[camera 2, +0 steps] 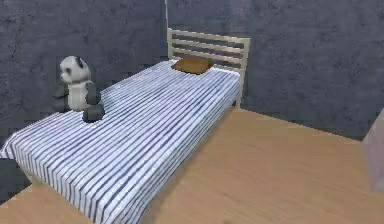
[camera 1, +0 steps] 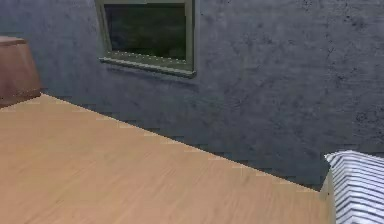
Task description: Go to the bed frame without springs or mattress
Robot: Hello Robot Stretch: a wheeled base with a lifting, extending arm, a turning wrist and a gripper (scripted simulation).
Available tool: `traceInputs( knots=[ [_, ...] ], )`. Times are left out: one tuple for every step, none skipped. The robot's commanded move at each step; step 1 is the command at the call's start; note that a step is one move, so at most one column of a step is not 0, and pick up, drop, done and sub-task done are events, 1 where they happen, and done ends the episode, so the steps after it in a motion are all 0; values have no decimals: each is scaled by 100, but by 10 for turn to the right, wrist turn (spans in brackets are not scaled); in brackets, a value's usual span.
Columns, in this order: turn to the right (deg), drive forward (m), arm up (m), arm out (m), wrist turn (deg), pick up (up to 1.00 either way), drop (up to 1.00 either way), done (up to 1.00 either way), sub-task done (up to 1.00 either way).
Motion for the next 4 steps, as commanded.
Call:
traceInputs(
  knots=[
    [-180, 0, 0, 0, 0, 0, 0, 0, 0],
    [0, 60, 0, 0, 0, 0, 0, 0, 0],
    [-390, 0, 0, 0, 0, 0, 0, 0, 0],
    [0, 100, 0, 0, 0, 0, 0, 0, 0]
  ],
)
